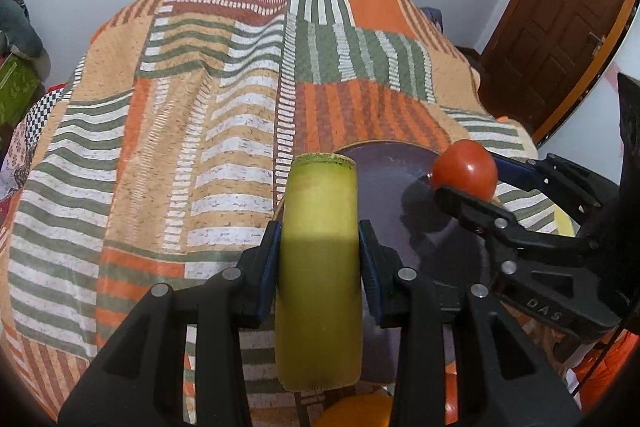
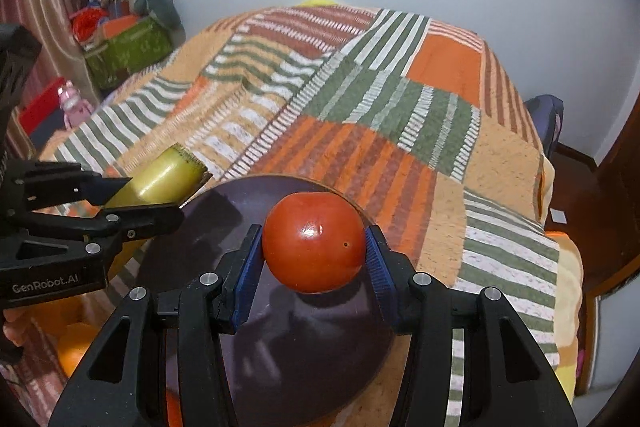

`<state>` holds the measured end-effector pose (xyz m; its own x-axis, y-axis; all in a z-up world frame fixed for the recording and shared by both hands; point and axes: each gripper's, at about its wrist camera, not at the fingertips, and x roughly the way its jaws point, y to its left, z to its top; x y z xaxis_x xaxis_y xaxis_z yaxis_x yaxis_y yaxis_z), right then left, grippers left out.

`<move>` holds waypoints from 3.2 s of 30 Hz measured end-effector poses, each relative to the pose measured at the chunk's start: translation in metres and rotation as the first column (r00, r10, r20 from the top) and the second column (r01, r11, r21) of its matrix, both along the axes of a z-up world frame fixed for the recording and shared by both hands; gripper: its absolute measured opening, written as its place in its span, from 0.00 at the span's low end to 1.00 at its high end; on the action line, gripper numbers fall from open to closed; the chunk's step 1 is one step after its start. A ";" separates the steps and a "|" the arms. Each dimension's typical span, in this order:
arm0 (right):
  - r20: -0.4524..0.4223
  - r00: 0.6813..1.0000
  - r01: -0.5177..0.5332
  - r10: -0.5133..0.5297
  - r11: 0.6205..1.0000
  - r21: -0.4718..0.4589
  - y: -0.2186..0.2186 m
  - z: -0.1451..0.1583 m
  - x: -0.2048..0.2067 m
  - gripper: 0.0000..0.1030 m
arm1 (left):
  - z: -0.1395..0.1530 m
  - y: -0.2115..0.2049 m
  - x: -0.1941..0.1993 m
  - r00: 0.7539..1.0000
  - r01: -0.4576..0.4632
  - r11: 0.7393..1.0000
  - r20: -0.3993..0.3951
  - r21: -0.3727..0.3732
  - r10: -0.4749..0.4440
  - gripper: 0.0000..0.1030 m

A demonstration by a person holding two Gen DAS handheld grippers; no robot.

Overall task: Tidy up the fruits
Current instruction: 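Carry the squash with the left gripper while the right gripper carries the tomato to the plate, then open the left gripper over the plate while the right gripper releases the tomato beside it, then lift both open grippers away from the purple plate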

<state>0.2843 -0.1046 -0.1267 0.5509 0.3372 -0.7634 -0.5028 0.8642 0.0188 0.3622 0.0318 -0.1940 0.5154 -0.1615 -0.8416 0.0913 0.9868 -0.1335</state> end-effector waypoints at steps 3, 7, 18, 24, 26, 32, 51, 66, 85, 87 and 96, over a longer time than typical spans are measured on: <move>-0.012 1.000 -0.018 0.017 1.000 -0.020 0.005 -0.006 0.002 0.46 | -0.008 -0.001 0.007 1.000 0.008 1.000 -0.026 -0.004 -0.008 0.36; -0.025 0.999 -0.037 0.036 0.999 -0.040 0.010 -0.013 0.005 0.46 | -0.018 -0.003 0.014 0.998 0.013 1.000 -0.067 -0.007 -0.014 0.36; -0.045 0.998 -0.054 0.052 0.997 -0.047 0.016 -0.025 0.012 0.46 | -0.033 -0.001 0.021 0.993 0.009 1.000 -0.116 -0.009 -0.010 0.36; -0.046 0.998 -0.037 0.035 0.998 -0.048 0.014 -0.024 0.014 0.52 | -0.035 -0.002 0.022 0.992 0.024 1.000 -0.122 -0.009 -0.024 0.39; -0.043 0.999 -0.025 0.023 0.999 -0.043 0.011 -0.022 0.014 0.59 | -0.033 0.000 0.022 0.992 0.012 1.000 -0.125 -0.027 -0.016 0.43; -0.012 1.000 0.001 -0.001 1.000 -0.020 0.001 -0.009 0.007 0.69 | -0.012 0.005 0.009 0.999 -0.012 1.000 -0.051 0.000 0.012 0.56; 0.117 0.992 0.053 -0.056 0.998 0.033 -0.028 0.043 -0.079 0.74 | 0.061 0.014 -0.104 0.994 -0.002 1.000 0.110 -0.001 0.002 0.61; 0.048 0.987 0.152 -0.153 0.988 0.019 -0.078 0.022 -0.137 0.74 | 0.023 -0.014 -0.177 0.998 0.049 0.998 0.024 0.028 -0.049 0.63; -0.111 0.965 0.241 -0.237 0.970 0.023 -0.109 -0.037 -0.141 0.74 | -0.033 -0.043 -0.174 0.994 0.045 0.998 -0.102 0.035 -0.042 0.67; -0.127 0.965 0.235 -0.229 0.971 0.037 -0.111 -0.037 -0.142 0.74 | -0.033 -0.045 -0.174 0.995 0.047 0.998 -0.095 0.052 -0.042 0.67; -0.091 0.985 0.152 -0.150 0.988 0.014 -0.106 -0.023 -0.173 0.74 | -0.036 -0.042 -0.177 0.996 0.025 0.996 -0.085 0.089 -0.018 0.67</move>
<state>0.1116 -0.2109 -0.1501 0.5267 0.2717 -0.8054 -0.3625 0.9288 0.0763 0.1848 -0.0101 -0.2296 0.4393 -0.0934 -0.8935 0.1049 0.9931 -0.0522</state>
